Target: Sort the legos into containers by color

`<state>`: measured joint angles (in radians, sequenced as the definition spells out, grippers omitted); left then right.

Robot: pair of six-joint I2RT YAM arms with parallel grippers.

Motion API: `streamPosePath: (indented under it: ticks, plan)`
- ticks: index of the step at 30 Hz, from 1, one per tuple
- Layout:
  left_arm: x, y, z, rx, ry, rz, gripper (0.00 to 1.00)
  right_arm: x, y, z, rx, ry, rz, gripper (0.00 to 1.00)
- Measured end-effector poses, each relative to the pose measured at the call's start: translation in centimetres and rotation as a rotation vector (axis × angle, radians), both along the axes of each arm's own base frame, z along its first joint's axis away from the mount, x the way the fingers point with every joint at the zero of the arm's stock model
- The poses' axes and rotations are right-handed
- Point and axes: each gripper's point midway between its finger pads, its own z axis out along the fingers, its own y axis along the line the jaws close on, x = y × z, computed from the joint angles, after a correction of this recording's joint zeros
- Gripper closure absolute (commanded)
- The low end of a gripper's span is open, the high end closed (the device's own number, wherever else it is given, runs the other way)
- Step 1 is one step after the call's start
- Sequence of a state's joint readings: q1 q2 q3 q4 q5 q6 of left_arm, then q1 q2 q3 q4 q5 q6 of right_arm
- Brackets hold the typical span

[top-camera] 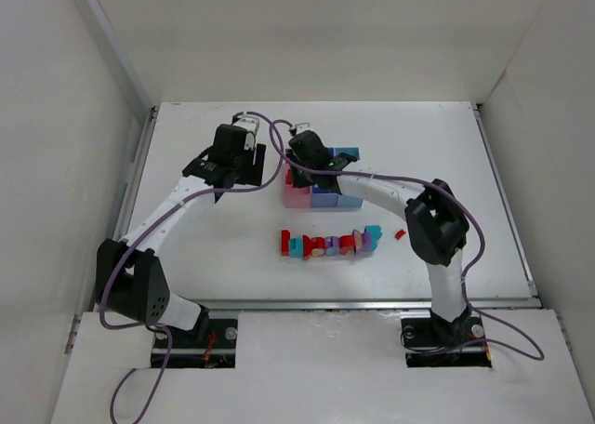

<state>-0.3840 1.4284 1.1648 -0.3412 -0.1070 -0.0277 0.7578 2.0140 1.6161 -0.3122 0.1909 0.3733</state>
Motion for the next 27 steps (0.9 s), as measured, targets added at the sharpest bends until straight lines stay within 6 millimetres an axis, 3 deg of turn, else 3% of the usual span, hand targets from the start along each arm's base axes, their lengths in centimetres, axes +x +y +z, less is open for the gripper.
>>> streamPosePath:
  ticks: [1,5,11,16,19,22,24,25,27]
  plan:
    - [-0.1,0.1,0.0,0.000,-0.001,0.003,0.38,-0.1,0.1,-0.5,-0.005,0.014,0.002,0.53]
    - [-0.3,0.5,0.0,0.000,0.003,0.014,0.38,0.3,0.6,0.6,0.022,0.014,0.012,0.29]
    - [-0.2,0.7,0.0,0.000,0.003,0.018,0.38,0.9,1.2,3.4,0.062,-0.029,0.015,0.21]
    - [-0.2,0.7,0.0,0.000,0.003,0.019,0.38,0.7,-1.3,5.4,0.055,-0.017,-0.041,0.21]
    - [-0.2,0.7,0.0,0.001,0.003,0.018,0.38,0.5,-6.5,7.1,0.092,0.014,-0.170,0.21]
    - [-0.3,0.7,0.0,0.004,0.001,0.014,0.38,-0.8,-16.4,7.3,0.144,0.060,-0.398,0.21]
    - [-0.3,0.7,0.2,0.007,-0.003,0.010,0.38,-2.6,-23.7,6.3,0.158,0.088,-0.584,0.21]
    - [-0.3,0.7,0.2,0.007,-0.005,0.008,0.38,-3.7,-26.3,5.6,0.162,0.098,-0.658,0.21]
    - [-0.3,0.7,0.2,0.007,-0.006,0.003,0.38,-7.2,-29.2,2.9,0.140,0.168,-0.748,0.21]
